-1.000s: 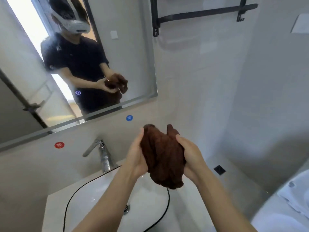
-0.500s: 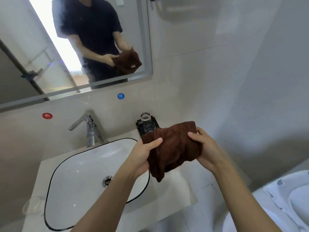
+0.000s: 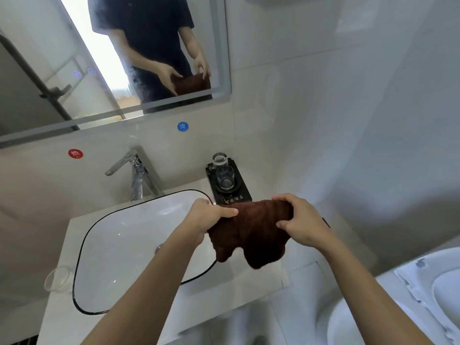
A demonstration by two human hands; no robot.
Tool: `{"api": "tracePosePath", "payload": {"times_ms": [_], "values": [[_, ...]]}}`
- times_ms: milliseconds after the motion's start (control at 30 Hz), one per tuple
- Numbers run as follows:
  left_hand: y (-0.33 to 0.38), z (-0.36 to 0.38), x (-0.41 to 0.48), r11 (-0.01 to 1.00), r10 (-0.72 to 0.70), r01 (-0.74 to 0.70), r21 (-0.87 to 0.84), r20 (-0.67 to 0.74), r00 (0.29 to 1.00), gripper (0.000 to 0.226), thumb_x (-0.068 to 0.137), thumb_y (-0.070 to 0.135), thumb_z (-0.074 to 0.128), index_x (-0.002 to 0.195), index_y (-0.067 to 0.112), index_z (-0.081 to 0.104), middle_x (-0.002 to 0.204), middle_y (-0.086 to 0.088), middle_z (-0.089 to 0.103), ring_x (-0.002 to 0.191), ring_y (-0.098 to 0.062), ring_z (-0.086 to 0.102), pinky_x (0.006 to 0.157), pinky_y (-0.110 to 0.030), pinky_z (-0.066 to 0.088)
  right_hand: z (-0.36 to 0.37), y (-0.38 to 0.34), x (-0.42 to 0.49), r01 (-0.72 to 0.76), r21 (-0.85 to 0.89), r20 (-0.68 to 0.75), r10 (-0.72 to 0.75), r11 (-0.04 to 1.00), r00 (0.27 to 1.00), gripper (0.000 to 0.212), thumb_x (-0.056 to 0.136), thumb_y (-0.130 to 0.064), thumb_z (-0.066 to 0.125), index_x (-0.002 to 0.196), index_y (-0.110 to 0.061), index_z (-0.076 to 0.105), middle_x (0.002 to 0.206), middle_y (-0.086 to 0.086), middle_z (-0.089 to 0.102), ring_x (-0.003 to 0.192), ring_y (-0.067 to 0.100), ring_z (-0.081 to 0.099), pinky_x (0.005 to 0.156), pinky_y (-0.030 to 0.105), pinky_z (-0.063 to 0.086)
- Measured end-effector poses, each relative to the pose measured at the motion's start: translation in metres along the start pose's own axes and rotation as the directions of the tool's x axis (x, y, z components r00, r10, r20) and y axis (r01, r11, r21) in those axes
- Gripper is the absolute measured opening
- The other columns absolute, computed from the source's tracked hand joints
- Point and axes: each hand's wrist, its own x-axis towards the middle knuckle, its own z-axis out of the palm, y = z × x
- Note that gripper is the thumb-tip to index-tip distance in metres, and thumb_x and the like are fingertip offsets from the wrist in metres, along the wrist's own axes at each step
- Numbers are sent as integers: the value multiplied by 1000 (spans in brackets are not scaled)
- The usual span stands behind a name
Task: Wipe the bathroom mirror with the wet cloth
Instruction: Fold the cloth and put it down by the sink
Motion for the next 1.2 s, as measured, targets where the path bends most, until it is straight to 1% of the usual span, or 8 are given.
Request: {"api": "tracePosePath", "payload": {"times_ms": [100, 233, 333, 467, 700, 967, 1100, 1200], "values": [[-12, 13, -1, 987, 118, -128, 99, 106, 987, 109, 69, 14, 94, 154, 21, 26, 105, 3, 59, 93, -15, 63, 66, -24, 53, 3, 9, 1, 40, -141, -113, -56, 989, 992, 25, 85, -16, 77, 107, -27, 71, 118, -6, 56, 110, 15, 54, 85, 20, 42], [-26, 24, 14, 719, 300, -298, 628, 105, 948, 34, 74, 36, 86, 102, 25, 71, 112, 1, 51, 109, -19, 54, 92, -36, 54, -10, 17, 11, 114, -59, 7, -113, 992, 994, 10, 84, -21, 81, 90, -18, 73, 112, -5, 64, 104, 14, 58, 93, 35, 49], [-25, 19, 18, 792, 337, -351, 500, 121, 933, 26, 83, 34, 81, 98, 15, 75, 119, 4, 52, 118, -18, 50, 99, -39, 52, -17, 22, 26, 20, 238, 56, -34, 971, 998, 17, 87, -24, 79, 87, -8, 72, 84, 12, 73, 78, 19, 69, 73, 38, 55], [-20, 12, 21, 960, 95, -148, 237, 220, 971, 22, 91, 23, 75, 100, 4, 76, 97, -9, 80, 92, -25, 76, 90, -38, 60, -5, 27, 44, -108, 439, 86, 78, 892, 993, 13, 95, -25, 72, 87, -15, 74, 77, -4, 74, 76, 13, 70, 60, 19, 51], [-54, 24, 37, 961, 50, -90, 260, 156, 986, 12, 94, 25, 72, 92, 13, 73, 88, -5, 76, 80, -17, 72, 64, -21, 57, 21, 56, 63, -162, 299, 106, 137, 940, 985, 23, 93, -29, 73, 103, -9, 71, 100, 8, 73, 91, 19, 69, 82, 34, 57], [-92, 34, 61, 915, -95, -3, 403, 224, 970, 23, 95, 26, 70, 101, 5, 75, 102, -17, 76, 91, -26, 73, 92, -44, 59, 39, 89, 71, -316, 118, 381, 251, 941, 890, 30, 97, -35, 68, 107, -7, 69, 103, 12, 71, 93, 24, 68, 71, 35, 58], [-95, 44, 78, 823, 13, -73, 563, 110, 994, 27, 98, 24, 64, 116, 5, 64, 113, -14, 68, 107, -31, 65, 88, -38, 52, 63, 98, 96, -323, 146, 290, 272, 935, 918, 34, 95, -35, 70, 114, -6, 67, 109, 9, 70, 106, 28, 67, 84, 37, 55], [-99, 55, 81, 736, 150, -172, 655, 90, 985, 53, 97, 19, 59, 147, 12, 41, 149, -11, 46, 137, -28, 44, 110, -39, 41, 92, 107, 110, -296, 66, 193, 279, 953, 941, 66, 94, -34, 71, 148, -9, 42, 143, 11, 51, 134, 31, 50, 108, 40, 45]]}}
